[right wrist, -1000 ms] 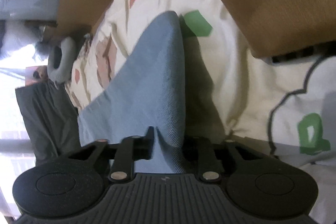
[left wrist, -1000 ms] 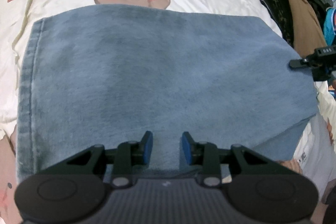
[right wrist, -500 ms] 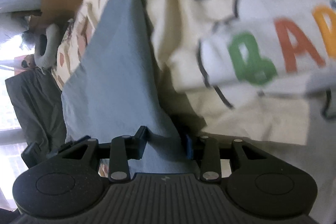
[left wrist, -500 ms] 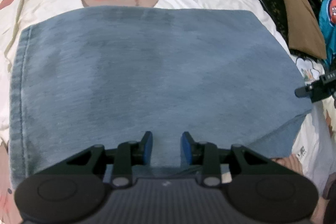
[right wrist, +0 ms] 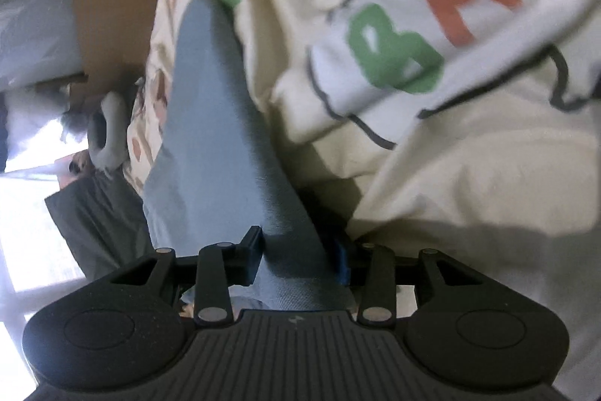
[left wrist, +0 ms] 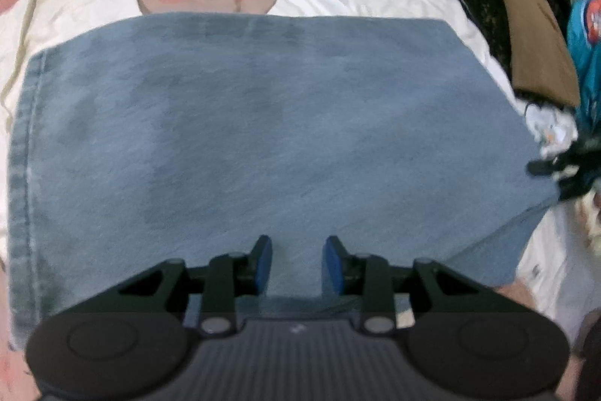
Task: Fold clothes
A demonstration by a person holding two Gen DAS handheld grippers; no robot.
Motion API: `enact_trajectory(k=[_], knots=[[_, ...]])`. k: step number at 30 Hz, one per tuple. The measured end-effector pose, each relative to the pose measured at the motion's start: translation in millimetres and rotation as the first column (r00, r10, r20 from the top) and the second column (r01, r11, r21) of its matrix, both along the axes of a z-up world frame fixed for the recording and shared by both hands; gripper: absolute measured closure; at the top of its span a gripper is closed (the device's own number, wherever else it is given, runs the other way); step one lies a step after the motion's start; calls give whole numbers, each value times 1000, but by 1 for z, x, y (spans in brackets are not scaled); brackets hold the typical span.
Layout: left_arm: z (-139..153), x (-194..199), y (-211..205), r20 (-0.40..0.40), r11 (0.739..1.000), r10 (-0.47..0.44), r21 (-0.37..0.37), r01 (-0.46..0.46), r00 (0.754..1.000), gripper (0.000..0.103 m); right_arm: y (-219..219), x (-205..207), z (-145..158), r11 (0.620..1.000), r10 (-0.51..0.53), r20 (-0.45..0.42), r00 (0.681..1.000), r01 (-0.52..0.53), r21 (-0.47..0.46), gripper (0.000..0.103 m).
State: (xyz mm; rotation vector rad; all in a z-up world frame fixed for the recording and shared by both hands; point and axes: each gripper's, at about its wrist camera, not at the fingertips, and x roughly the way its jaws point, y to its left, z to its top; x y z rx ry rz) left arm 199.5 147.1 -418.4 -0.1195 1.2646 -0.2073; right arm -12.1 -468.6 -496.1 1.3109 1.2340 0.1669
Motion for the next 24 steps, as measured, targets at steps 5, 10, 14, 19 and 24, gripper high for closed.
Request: enact_trajectory(k=[5, 10, 14, 19, 24], knots=[[-3, 6, -7, 8, 999, -1, -40, 1, 1000, 69, 4, -6, -2, 999, -50, 13, 999, 50, 18, 63], [-8, 9, -21, 18, 998, -53, -30, 53, 998, 69, 12, 1, 14, 1000, 20, 44, 999, -19, -16, 76], [-8, 8, -25, 14, 997, -48, -61, 49, 999, 70, 15, 2, 29, 999, 26, 85, 996, -23, -42, 82], [-10, 2, -32, 5, 994, -81, -68, 81, 997, 77, 20, 2, 43, 999, 11, 115, 993, -5, -48, 83], [-10, -1, -36, -16, 992, -104, -76, 102, 994, 84, 19, 1, 54, 1000, -8, 165, 986, 12, -28, 83]])
